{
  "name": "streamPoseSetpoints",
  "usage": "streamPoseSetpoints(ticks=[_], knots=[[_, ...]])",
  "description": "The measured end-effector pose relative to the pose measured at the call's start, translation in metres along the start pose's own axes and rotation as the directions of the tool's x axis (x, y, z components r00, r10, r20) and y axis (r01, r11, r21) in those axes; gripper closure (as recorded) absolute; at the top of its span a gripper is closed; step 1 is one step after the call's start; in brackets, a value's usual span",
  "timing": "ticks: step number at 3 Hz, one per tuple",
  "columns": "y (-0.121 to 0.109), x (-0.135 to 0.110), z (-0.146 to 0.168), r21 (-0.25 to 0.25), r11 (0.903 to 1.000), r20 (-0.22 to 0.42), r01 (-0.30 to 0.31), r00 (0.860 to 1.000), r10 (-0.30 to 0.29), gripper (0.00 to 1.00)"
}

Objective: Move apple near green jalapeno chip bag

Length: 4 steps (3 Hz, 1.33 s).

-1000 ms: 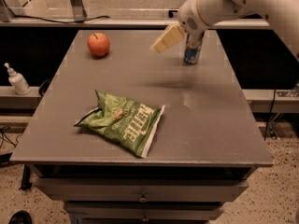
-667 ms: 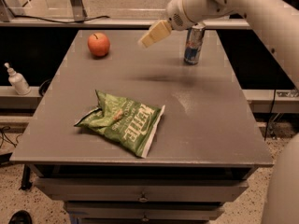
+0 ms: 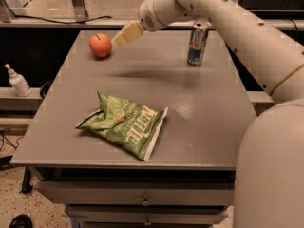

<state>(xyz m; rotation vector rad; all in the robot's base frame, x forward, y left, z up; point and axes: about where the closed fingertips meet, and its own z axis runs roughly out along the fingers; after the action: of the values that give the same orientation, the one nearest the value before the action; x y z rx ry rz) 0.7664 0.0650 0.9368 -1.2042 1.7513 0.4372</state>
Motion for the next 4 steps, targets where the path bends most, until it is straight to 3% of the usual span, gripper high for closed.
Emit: streamPoseSetpoints(ticks=[2,4], knots=[[0.023,-0.003,0.075,-0.042,0.9986,0.076,-0.031,0.997,0.034,0.0],[0.038,-0.004,0.127,-0.085,0.9951,0.102,-0.05,0.993,0.059,0.0]])
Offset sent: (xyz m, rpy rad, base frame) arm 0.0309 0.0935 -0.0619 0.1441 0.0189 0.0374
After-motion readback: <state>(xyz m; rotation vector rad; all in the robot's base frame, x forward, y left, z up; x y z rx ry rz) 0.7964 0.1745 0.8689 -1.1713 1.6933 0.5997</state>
